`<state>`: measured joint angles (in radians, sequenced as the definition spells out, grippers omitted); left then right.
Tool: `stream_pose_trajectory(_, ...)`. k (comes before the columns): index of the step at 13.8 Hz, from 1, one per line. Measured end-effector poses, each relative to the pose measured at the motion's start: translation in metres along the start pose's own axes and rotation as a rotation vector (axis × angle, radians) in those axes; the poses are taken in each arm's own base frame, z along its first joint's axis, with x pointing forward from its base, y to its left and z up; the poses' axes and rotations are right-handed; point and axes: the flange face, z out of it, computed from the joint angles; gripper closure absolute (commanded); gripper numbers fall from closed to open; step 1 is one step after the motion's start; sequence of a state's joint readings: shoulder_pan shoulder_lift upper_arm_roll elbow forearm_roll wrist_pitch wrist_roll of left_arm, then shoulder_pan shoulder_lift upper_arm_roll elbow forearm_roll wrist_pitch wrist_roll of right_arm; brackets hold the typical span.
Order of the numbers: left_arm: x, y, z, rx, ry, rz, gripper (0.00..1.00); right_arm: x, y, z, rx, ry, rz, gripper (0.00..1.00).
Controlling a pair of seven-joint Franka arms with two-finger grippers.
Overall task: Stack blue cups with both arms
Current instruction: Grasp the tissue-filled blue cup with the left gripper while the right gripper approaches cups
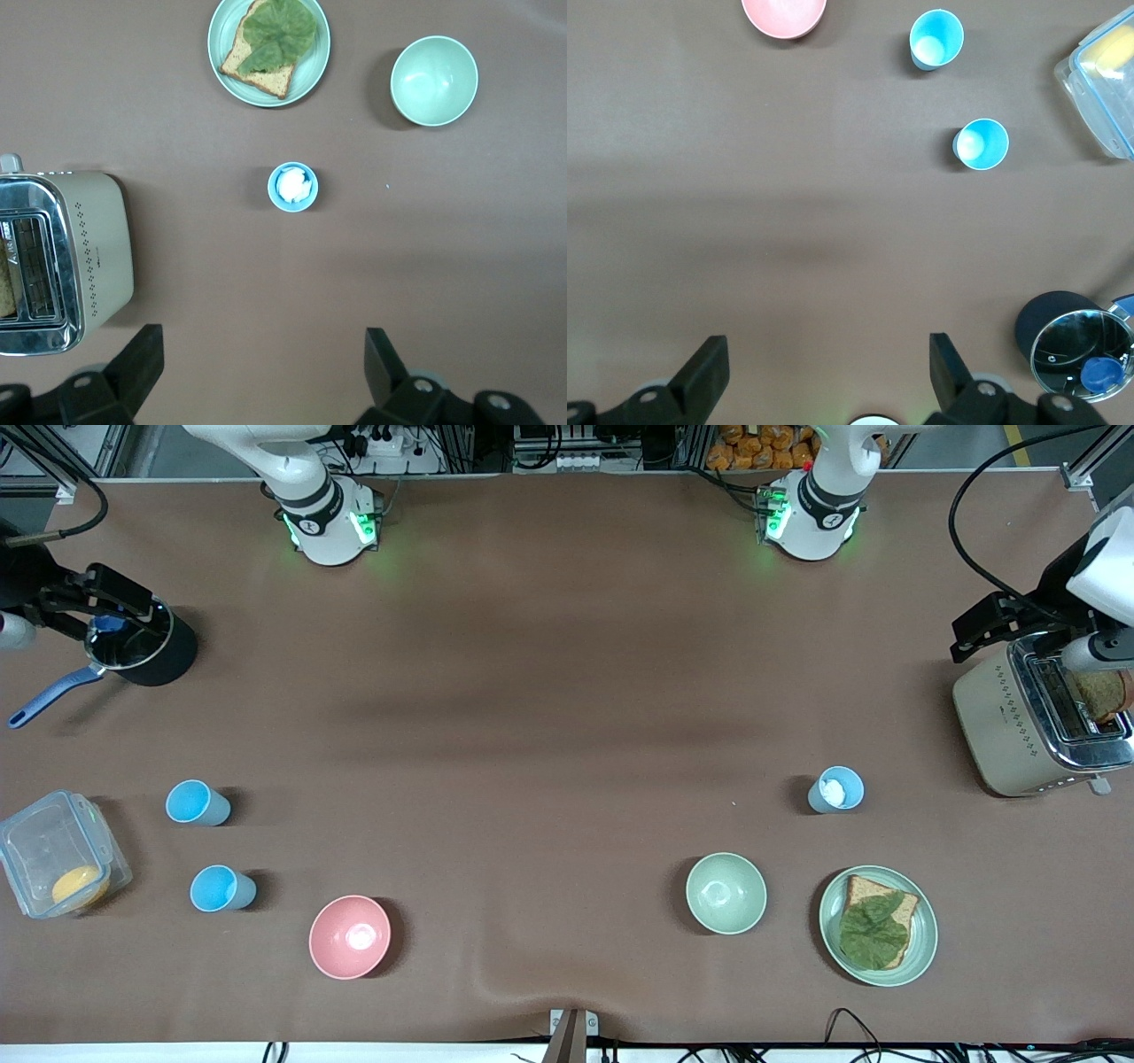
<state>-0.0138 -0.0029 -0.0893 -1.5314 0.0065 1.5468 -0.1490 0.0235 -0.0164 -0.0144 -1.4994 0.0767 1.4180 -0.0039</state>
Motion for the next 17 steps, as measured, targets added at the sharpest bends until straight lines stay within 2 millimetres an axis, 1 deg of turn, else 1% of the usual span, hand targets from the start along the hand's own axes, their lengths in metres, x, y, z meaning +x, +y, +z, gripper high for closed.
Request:
stream_pose_trajectory(5,-0.001,-0.001,0.002,0.002,-0.01,-0.002,0.0,0.005,0.003,-0.001,-0.006,0.033,0.006,0.0)
stream_pose_trajectory(6,0.001,-0.003,0.006,0.002,-0.019,-0.004,0.0,0.005,0.004,-0.001,-0.006,0.034,0.006,0.0)
stream_pose_trajectory(7,0.005,-0.004,0.015,0.004,-0.036,-0.006,0.0,0.005,0.004,0.0,-0.006,0.033,0.007,0.0)
stream_pose_trajectory(8,0.011,-0.007,0.032,0.005,-0.058,-0.011,0.0,0.005,0.004,0.001,-0.006,0.03,0.008,0.0)
stream_pose_trajectory(9,0.023,-0.012,0.056,0.005,-0.07,-0.02,0.0,0.005,0.005,0.003,-0.006,0.025,0.008,0.0)
stream_pose_trajectory(11,0.046,-0.023,0.117,-0.001,-0.066,-0.037,0.0,0.006,0.007,0.006,-0.007,0.019,0.013,0.0)
stream_pose_trajectory(13,0.056,-0.026,0.182,-0.006,-0.053,-0.043,0.0,0.008,0.017,0.011,-0.009,0.01,0.03,0.0)
stream_pose_trajectory(14,0.058,-0.026,0.211,-0.008,-0.048,-0.043,0.0,0.011,0.026,0.015,-0.01,0.01,0.047,0.0)
stream_pose_trajectory(15,0.059,-0.025,0.238,-0.011,-0.044,-0.042,0.0,0.016,0.039,0.019,-0.01,0.016,0.071,0.0)
stream_pose_trajectory(17,0.063,-0.024,0.286,-0.017,-0.031,-0.041,0.0,0.028,0.073,0.032,-0.008,0.022,0.127,0.0)
